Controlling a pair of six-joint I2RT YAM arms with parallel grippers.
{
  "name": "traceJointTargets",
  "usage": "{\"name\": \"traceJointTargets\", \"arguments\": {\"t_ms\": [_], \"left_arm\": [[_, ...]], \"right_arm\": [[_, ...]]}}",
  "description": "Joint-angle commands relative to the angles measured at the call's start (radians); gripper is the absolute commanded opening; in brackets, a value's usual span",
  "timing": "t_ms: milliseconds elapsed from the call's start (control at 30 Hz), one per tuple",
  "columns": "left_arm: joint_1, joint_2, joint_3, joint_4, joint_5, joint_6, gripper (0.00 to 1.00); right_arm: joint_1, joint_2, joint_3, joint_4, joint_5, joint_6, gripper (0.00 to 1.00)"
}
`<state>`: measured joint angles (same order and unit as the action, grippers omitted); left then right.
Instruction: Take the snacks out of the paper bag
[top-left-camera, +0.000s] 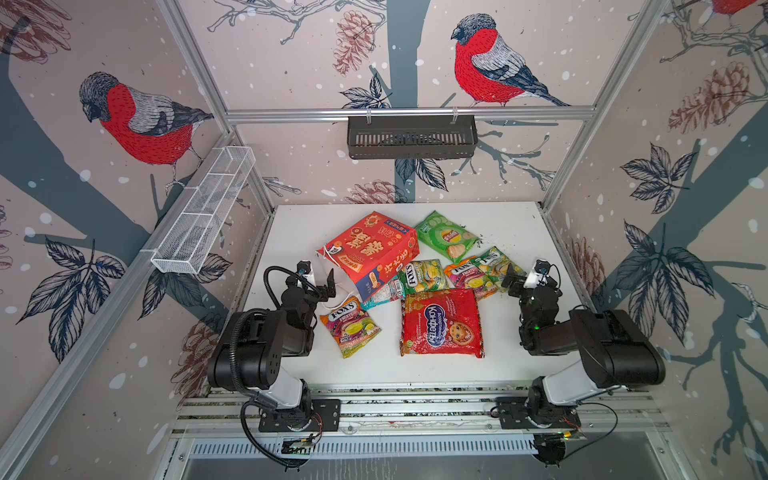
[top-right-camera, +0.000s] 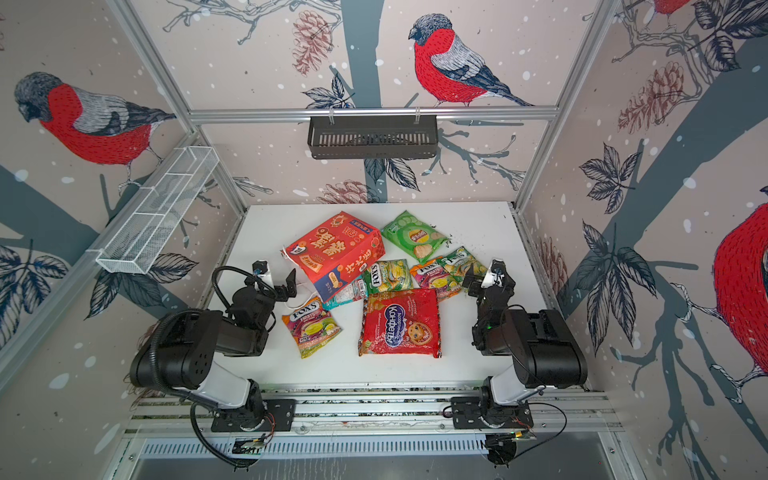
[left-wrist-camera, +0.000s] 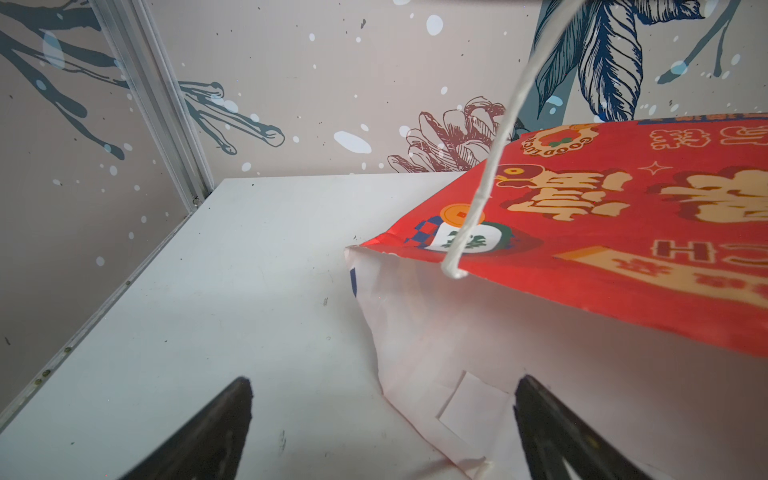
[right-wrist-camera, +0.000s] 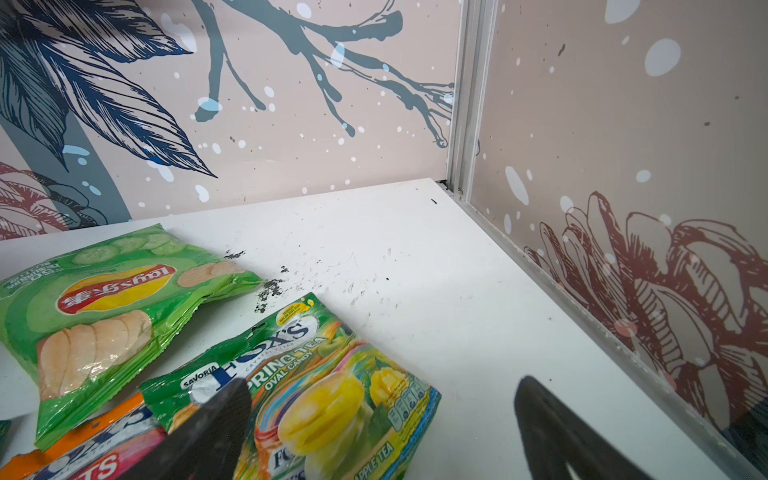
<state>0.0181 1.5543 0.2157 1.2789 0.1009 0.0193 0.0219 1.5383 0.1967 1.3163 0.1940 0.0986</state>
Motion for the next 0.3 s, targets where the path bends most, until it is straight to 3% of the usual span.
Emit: {"name": "traceJointTargets", "arguments": {"t_ms": [0, 267], "left_arm": [[0.000, -0.002, 0.000, 0.054, -0.005, 0.008, 0.98], [0.000, -0.002, 0.000, 0.054, -0.004, 0.008, 0.98]], "right_arm": [[-0.002, 0.005, 0.009, 0.005, 0.001, -0.008, 1.00], [-0.003, -0.001, -0.003, 0.021, -0.005, -0.009, 1.00]]}}
